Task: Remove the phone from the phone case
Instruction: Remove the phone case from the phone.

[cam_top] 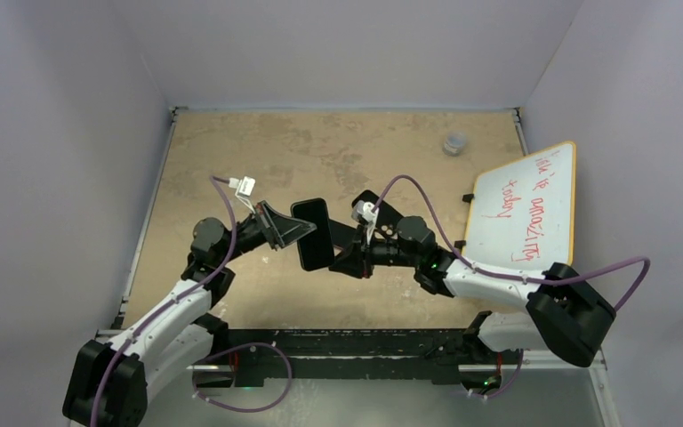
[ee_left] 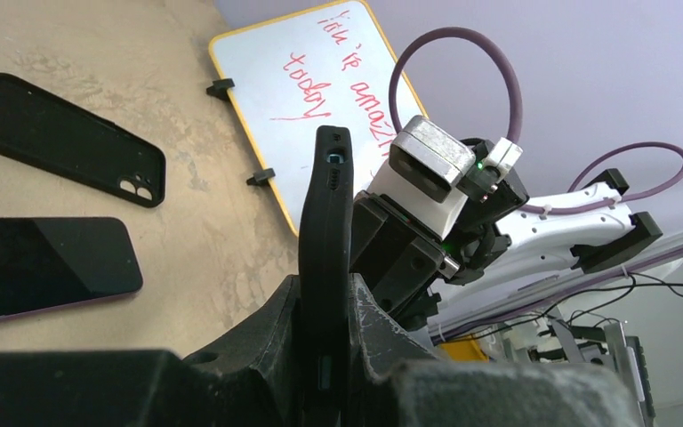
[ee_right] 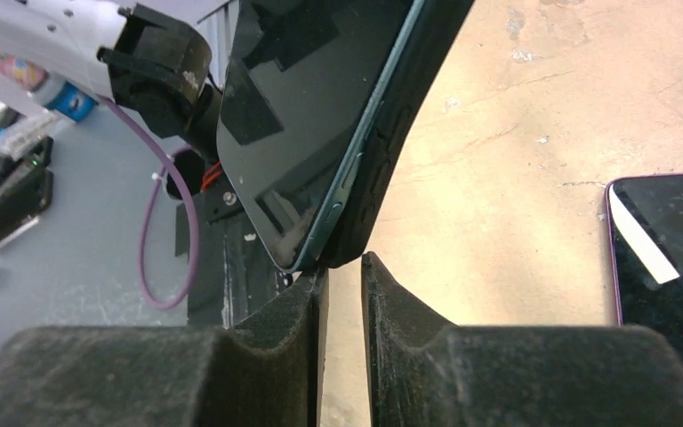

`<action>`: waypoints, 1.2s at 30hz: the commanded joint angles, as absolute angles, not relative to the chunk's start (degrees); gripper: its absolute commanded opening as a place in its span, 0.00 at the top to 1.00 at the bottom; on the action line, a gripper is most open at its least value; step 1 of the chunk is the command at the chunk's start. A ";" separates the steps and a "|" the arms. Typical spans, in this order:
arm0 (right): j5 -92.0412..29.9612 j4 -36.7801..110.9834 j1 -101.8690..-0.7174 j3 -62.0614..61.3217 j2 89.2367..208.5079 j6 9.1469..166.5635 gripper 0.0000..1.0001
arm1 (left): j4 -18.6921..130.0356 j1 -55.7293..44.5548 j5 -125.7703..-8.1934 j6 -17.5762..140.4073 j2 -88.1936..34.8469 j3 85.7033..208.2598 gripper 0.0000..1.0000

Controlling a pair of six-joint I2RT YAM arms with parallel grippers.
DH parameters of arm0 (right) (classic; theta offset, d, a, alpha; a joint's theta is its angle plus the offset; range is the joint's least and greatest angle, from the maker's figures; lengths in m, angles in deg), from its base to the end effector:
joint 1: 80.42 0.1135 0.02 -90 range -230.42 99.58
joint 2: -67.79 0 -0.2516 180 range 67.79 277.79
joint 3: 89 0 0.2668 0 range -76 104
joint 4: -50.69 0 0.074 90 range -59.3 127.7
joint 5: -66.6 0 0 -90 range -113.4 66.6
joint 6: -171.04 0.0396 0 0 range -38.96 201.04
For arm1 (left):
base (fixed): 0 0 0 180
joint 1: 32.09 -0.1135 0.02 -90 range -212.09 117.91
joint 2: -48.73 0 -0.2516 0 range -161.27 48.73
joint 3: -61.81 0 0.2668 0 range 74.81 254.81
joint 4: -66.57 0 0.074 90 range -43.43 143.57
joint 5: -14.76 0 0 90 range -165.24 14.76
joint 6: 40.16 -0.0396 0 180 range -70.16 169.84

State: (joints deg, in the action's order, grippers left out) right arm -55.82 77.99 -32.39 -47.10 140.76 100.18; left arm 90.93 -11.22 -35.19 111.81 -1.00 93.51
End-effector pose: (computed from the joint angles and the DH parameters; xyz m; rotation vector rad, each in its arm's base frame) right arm 0.1728 0.2239 0.2093 -0.8956 1.5720 1.3270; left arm 0.1916 -0.1003 0.2344 0.0485 1.7321 -1.6247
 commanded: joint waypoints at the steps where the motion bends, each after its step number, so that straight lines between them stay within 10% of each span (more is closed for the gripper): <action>1: -48.67 97.93 -33.15 -44.70 139.50 106.81 0.76 | 95.72 -7.40 -31.06 116.49 -2.83 91.13 1.00; 36: -35.05 120.85 -33.59 -49.04 138.53 121.54 0.61 | 109.82 -1.80 -38.53 127.88 1.35 82.77 1.00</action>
